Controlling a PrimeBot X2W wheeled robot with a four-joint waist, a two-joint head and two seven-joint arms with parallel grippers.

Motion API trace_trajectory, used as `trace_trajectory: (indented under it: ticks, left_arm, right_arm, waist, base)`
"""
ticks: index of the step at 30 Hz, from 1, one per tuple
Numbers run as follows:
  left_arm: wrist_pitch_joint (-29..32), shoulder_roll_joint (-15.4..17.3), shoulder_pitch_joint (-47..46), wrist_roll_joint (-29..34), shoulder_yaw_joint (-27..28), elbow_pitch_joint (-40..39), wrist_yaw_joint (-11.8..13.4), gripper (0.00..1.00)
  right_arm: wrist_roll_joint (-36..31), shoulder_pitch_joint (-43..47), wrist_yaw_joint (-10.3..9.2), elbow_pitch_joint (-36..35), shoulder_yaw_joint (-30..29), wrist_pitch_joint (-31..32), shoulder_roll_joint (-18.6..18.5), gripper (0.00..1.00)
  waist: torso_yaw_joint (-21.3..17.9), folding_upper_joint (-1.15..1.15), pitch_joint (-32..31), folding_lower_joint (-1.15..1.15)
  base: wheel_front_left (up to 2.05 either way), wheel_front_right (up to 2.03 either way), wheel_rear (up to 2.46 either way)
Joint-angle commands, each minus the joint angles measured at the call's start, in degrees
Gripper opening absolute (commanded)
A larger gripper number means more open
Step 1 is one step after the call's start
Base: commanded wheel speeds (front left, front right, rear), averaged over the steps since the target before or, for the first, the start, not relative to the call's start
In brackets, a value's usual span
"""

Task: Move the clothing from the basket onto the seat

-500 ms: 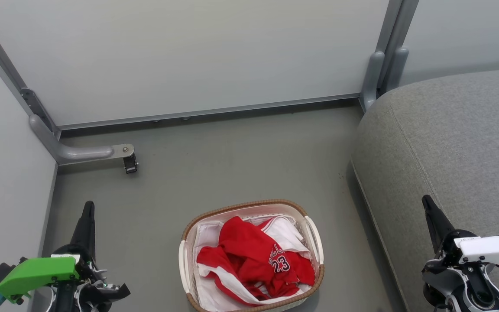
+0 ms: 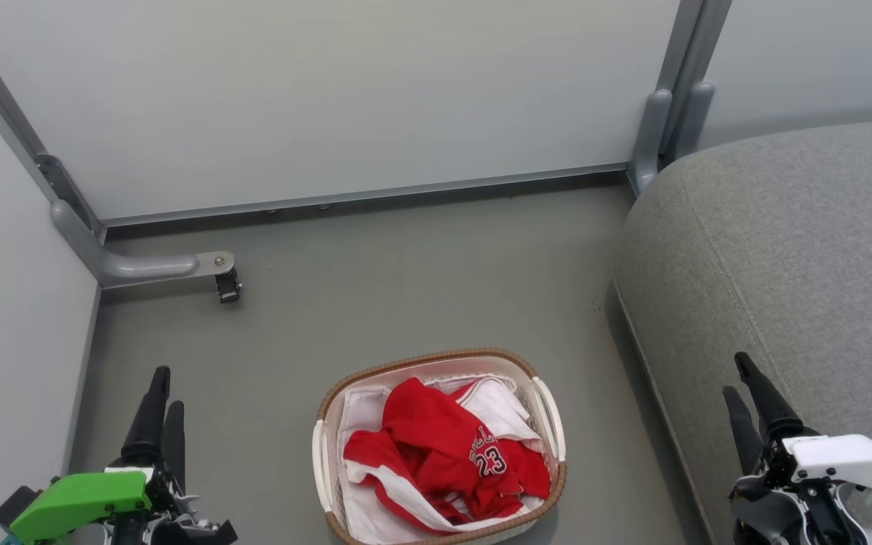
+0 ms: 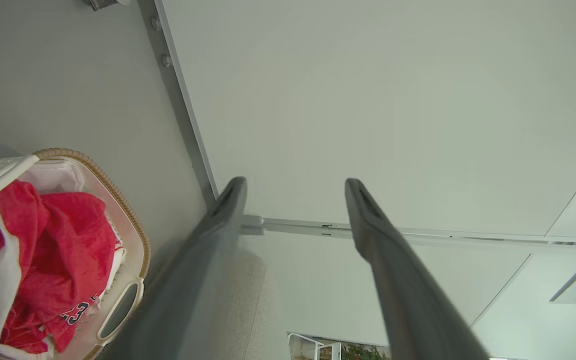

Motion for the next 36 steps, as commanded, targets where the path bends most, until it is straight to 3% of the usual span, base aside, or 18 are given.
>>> trace_trajectory:
  ticks: [1, 6, 11, 27, 36]
  left_arm:
    - [-0.72, 0.12, -0.86, 0.6, -0.23, -0.6, -0.06, 1.0]
    - [-2.22, 0.49, -1.43, 3.29, -0.97, 0.07, -0.08, 1.0]
    - [-3.61, 0.83, -1.9, 9.79, -1.14, 0.44, -0.09, 1.0]
    - [-7.52, 1.63, -2.61, 31.95, -3.74, 1.44, -0.14, 1.0]
    - [-9.4, 2.49, -2.68, 40.48, -6.28, 2.9, -0.17, 1.0]
  right_arm:
    - [-0.46, -0.8, 0.01, -1.1, 0.21, -0.4, -0.53, 1.0]
    - [-2.15, -0.99, 0.01, -1.72, 1.47, -2.09, -1.66, 1.0]
    - [-5.37, -1.62, 0.01, -1.75, 2.61, -3.64, -2.89, 1.0]
    - [-24.23, -3.64, 0.02, -1.78, 4.67, -7.58, -4.65, 1.0]
    - [-34.2, -3.84, 0.02, -0.99, 6.51, -9.48, -5.41, 1.0]
  waist:
    - [0.01, 0.0, 0.01, 0.0]
    - [0.04, 0.0, 0.08, 0.0]
    - [0.03, 0.0, 0.18, 0.0]
    - [0.17, 0.0, 0.63, 0.0]
    - [0.39, 0.0, 0.68, 0.0]
  base:
    - [0.0, 0.0, 0.0]
    - [0.0, 0.0, 0.0]
    - [0.0, 0.0, 0.0]
    - [0.0, 0.0, 0.0]
    - [0.0, 0.0, 0.0]
